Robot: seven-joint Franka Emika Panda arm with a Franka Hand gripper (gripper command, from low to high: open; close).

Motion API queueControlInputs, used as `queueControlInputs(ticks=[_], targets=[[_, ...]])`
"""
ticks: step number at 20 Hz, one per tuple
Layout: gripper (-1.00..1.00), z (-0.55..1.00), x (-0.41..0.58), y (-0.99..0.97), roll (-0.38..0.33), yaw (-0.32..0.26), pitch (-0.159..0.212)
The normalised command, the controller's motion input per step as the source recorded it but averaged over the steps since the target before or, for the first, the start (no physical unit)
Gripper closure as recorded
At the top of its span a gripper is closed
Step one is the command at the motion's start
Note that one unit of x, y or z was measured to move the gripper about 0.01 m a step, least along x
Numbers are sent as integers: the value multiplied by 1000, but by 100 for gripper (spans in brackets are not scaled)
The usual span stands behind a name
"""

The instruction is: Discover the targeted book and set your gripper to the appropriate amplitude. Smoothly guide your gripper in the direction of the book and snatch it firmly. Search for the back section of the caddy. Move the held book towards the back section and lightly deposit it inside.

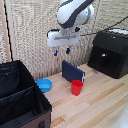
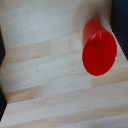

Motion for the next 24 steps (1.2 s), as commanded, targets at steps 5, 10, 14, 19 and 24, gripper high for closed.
queueControlInputs(ticks=[5,10,14,19,24], targets=[[-100,-151,84,-679,24,15,0],[-100,-185,87,-704,10,35,5],[-100,-179,167,-574,1,71,1],[-100,-251,219,-391,0,86,0],[-100,-298,239,-314,-9,100,10]])
